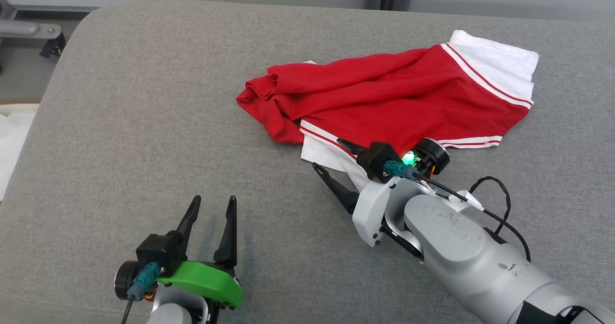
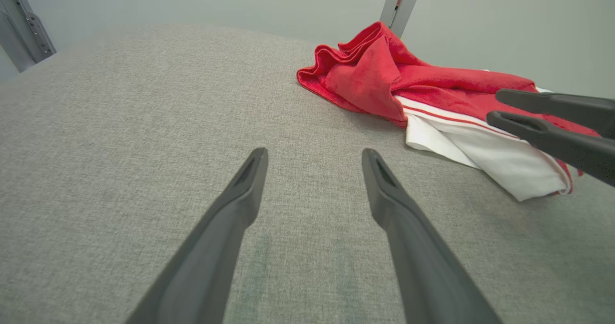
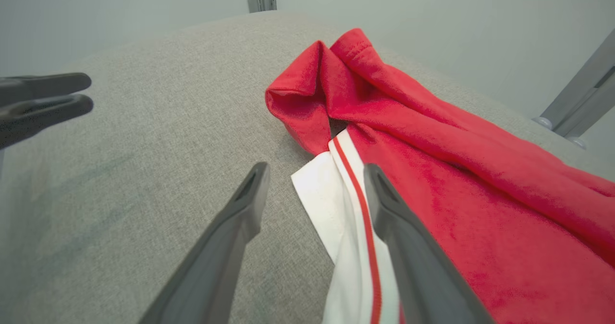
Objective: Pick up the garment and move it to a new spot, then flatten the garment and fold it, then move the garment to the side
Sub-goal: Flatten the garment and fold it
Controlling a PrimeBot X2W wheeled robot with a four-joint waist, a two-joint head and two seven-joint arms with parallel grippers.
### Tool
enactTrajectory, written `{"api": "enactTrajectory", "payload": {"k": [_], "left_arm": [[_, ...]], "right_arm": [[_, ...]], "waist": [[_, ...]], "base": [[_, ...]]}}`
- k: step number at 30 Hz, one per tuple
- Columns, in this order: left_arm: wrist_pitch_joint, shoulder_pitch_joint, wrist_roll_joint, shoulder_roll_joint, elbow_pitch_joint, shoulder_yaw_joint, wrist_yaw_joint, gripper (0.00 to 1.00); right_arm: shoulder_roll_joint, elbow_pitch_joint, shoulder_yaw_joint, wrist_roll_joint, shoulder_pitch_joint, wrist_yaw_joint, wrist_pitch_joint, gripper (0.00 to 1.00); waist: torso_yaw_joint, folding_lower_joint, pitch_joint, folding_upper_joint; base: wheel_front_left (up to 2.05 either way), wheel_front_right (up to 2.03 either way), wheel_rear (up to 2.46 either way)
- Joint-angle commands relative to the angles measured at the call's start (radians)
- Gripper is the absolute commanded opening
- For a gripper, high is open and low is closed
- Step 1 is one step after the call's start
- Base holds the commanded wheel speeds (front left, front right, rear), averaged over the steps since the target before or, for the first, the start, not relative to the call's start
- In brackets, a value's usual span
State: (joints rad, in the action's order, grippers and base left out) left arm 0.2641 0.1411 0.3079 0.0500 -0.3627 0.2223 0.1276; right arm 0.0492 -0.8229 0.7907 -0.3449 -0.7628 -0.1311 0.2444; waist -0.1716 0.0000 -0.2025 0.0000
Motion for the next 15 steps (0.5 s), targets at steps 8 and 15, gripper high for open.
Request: {"api": "enactTrajectory", "payload": {"k": [8,15], "left_arm": [[0.0,0.046,0.022,0.002,-0.007,0.024,0.005,1.0],[0.0,0.061,0.033,0.002,-0.009,0.047,0.005,1.0]], "right_arm": [[0.004,-0.123,0.104,-0.097,-0.091,0.001,-0.037,1.0],[0.005,-0.191,0.165,-0.147,-0.103,0.001,-0.089,0.33]], "waist": [[-0.063,0.0,-0.074,0.0],[-0.078,0.0,-0.094,0.0]], "base": [[0.0,0.0,0.0],[0.0,0.0,0.0]]}}
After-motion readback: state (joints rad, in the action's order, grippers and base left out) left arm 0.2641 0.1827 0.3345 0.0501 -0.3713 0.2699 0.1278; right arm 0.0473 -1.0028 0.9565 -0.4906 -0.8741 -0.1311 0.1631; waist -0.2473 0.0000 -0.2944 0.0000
